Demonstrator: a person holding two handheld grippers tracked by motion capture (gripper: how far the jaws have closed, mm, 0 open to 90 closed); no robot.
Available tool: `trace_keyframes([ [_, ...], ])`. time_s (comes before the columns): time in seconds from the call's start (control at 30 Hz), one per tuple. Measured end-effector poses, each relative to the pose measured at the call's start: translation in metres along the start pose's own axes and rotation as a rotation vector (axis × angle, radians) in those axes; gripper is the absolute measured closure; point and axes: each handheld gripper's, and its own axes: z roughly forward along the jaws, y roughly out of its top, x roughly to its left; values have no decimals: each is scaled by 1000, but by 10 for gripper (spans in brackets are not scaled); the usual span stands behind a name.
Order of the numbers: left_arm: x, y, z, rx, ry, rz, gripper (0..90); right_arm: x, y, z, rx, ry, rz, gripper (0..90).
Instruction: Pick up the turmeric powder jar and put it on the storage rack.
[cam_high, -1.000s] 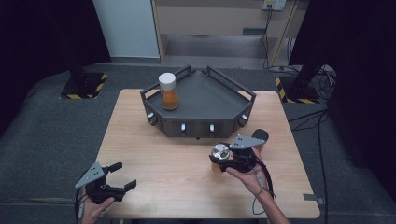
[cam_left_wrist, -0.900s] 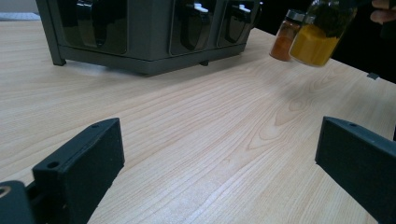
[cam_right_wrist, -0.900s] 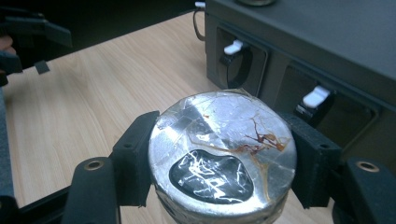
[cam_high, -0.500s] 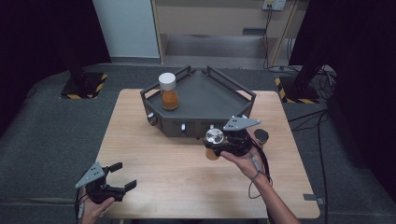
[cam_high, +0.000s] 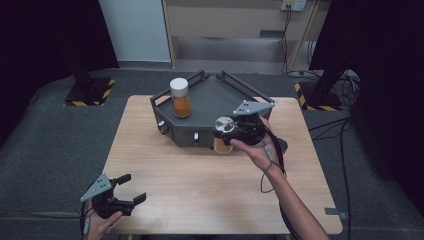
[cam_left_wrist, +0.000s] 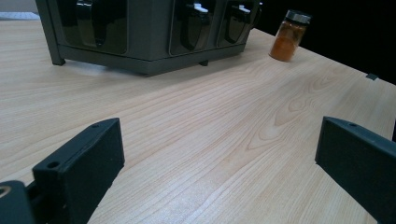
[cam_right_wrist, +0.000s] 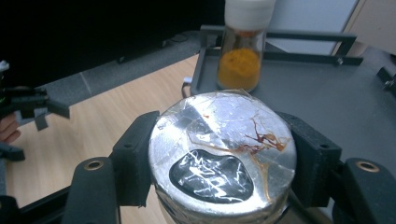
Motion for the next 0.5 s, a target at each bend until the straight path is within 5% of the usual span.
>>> trace_keyframes([
  [0.5,0,0,0,3,-2,1,3,-10,45,20,1,-60,28,345],
])
